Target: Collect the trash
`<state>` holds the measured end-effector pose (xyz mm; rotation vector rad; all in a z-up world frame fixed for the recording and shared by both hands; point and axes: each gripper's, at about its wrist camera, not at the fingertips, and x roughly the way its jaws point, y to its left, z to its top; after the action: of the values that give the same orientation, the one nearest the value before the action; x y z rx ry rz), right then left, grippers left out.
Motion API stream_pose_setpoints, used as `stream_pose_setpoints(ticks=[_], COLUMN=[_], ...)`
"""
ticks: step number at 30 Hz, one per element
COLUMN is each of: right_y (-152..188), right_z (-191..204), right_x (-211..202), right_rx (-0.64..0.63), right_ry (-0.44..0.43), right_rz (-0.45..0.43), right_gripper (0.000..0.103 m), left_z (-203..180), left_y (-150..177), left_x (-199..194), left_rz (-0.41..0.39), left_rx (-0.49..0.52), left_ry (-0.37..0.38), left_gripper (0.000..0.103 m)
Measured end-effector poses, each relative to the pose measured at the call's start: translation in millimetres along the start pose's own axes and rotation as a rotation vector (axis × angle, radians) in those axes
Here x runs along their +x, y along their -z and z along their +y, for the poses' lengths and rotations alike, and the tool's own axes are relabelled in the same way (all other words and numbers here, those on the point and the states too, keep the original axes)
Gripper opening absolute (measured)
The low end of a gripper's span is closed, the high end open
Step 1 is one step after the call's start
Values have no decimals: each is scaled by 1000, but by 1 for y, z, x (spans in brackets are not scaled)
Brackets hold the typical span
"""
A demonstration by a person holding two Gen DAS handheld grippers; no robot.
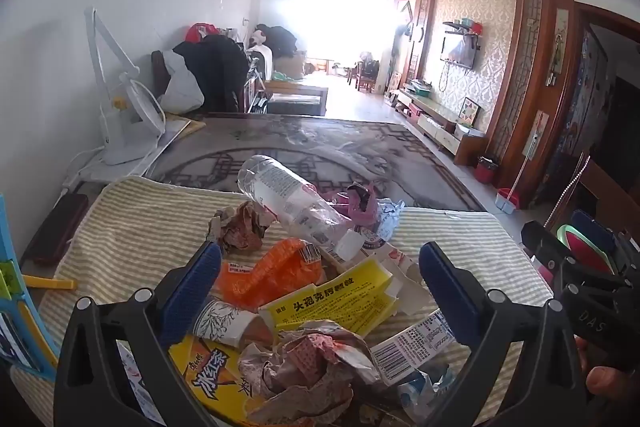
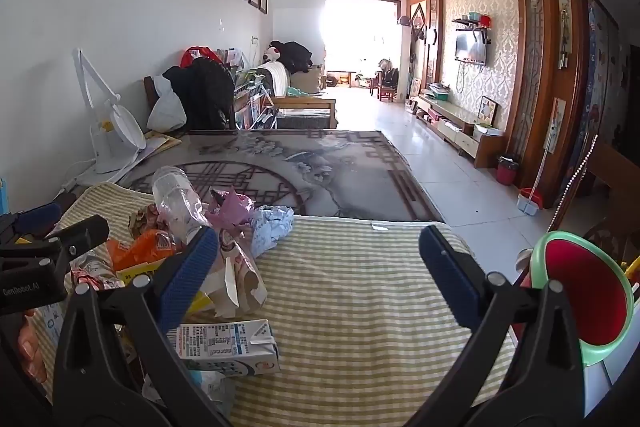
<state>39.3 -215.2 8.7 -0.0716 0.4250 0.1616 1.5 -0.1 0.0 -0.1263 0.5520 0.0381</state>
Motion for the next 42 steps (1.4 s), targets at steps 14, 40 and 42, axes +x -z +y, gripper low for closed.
stream_pose_setpoints(ticks=[14,40,42], right_y=[3,7,8], right_z=[-3,-3,-3], right_x=[5,9,10], right_rx=[14,20,19], right_ry=[-2,-8,-9], right_rz=[16,34,36], right_gripper=[99,99,99], left_z=[3,5,4], left_y=[11,9,9], left_x=[3,8,8], left_rz=[1,36,38], left_rx=[-15,-60,-59], left_ry=[5,26,27], left_gripper=[95,95,95])
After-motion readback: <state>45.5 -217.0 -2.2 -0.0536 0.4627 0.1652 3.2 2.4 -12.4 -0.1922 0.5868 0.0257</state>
